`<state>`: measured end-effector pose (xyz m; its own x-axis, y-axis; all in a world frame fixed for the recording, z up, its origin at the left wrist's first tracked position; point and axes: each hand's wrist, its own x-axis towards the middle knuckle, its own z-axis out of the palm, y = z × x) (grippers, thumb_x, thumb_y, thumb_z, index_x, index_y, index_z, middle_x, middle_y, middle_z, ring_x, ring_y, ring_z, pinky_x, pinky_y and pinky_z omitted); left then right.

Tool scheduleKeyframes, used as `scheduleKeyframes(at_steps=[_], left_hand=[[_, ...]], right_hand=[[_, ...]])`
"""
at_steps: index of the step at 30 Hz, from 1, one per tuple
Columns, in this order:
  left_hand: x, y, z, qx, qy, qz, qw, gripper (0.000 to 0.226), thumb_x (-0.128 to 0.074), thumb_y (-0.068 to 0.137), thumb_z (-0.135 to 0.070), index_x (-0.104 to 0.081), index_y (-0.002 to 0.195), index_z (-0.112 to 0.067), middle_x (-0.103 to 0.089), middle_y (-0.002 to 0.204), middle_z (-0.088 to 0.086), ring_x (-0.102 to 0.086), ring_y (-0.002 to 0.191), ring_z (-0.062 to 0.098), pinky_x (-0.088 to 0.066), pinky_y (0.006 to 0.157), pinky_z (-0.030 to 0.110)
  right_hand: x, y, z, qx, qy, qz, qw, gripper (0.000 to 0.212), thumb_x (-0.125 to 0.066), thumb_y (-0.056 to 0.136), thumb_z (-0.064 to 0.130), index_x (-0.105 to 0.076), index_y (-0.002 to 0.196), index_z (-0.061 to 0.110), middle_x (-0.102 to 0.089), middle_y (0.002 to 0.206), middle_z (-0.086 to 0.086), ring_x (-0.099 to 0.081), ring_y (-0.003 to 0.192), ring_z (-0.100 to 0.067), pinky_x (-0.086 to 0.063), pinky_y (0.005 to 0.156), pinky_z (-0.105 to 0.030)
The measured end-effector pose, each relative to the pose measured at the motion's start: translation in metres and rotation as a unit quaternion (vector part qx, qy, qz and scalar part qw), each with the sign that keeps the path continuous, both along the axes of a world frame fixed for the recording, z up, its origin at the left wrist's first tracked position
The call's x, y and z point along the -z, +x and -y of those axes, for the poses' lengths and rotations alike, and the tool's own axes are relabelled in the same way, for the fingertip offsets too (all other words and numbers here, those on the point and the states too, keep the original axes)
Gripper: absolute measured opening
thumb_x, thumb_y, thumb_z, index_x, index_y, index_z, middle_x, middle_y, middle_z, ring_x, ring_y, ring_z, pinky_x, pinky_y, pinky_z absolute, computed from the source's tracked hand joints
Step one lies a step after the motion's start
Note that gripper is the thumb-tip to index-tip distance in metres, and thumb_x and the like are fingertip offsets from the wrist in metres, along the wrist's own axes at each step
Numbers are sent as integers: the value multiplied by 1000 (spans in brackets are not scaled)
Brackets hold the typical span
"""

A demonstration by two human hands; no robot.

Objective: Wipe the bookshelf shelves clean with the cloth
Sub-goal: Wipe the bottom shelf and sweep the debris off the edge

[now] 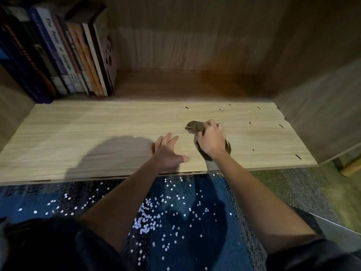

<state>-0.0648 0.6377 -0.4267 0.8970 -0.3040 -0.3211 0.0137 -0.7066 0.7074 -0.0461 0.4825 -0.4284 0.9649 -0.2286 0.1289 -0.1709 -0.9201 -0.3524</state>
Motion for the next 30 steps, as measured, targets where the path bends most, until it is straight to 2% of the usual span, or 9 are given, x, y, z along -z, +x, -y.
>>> scheduleKeyframes(at_steps=[5,6,11,16,19,21,25,27,30], left_hand=[[9,0,-2,41,26,-2,999,100,-74,74,-35,-10,149,-23,11,157,-5,19,142,20,6,116,43],[11,1,-1,41,29,1,999,102,-75,73,-35,-8,149,-23,12,157,-5,20,142,20,6,117,45],[13,-2,0,36,27,-1,999,104,-76,71,-34,-8,149,-22,13,157,-6,21,142,19,5,117,47],[16,1,-1,50,45,9,998,96,-75,71,-37,-23,147,-12,15,157,-4,23,141,21,11,115,46],[13,1,-1,51,24,-7,998,102,-75,73,-34,-9,150,-19,17,156,-4,25,141,21,12,113,45],[11,-1,-1,51,23,-12,998,102,-74,74,-33,-6,150,-21,17,156,-5,25,140,21,14,112,42],[8,3,-5,34,-31,-36,998,82,-65,81,-23,-19,148,-15,9,157,-9,20,142,15,14,113,41],[4,6,-7,16,-68,-49,996,74,-59,83,-13,-22,147,-16,3,157,-9,14,143,12,12,113,38],[2,7,-6,5,-70,-39,997,67,-51,86,-9,-23,146,-18,0,158,-7,9,144,13,10,114,38]], right_hand=[[9,-56,9,-187,-16,28,982,33,-57,85,16,-61,117,15,-59,113,-2,-45,102,-23,-31,84,-33],[8,-52,14,-190,-29,27,981,33,-57,85,15,-60,118,15,-59,115,-1,-45,103,-23,-31,85,-34],[2,-12,8,-66,-60,-1,996,33,-50,87,13,-57,119,11,-55,126,-4,-43,113,-26,-33,94,-39],[16,-68,3,-143,-14,55,988,39,-60,82,11,-59,120,14,-60,124,-5,-50,113,-26,-36,97,-39],[9,-24,11,-80,-31,29,996,38,-54,87,12,-55,125,11,-56,129,-6,-44,118,-26,-31,102,-38],[7,-13,6,-74,-5,16,997,39,-52,87,10,-54,126,10,-53,133,-7,-40,123,-26,-28,108,-38],[11,-64,2,-190,74,11,979,39,-52,84,6,-59,121,17,-55,131,-1,-43,126,-18,-22,114,-34],[14,-79,11,-231,71,5,970,38,-49,84,10,-59,120,18,-56,129,1,-45,124,-15,-23,113,-34],[12,-45,19,-168,51,-3,984,39,-49,86,7,-56,124,16,-53,133,-2,-41,128,-17,-21,115,-38]])
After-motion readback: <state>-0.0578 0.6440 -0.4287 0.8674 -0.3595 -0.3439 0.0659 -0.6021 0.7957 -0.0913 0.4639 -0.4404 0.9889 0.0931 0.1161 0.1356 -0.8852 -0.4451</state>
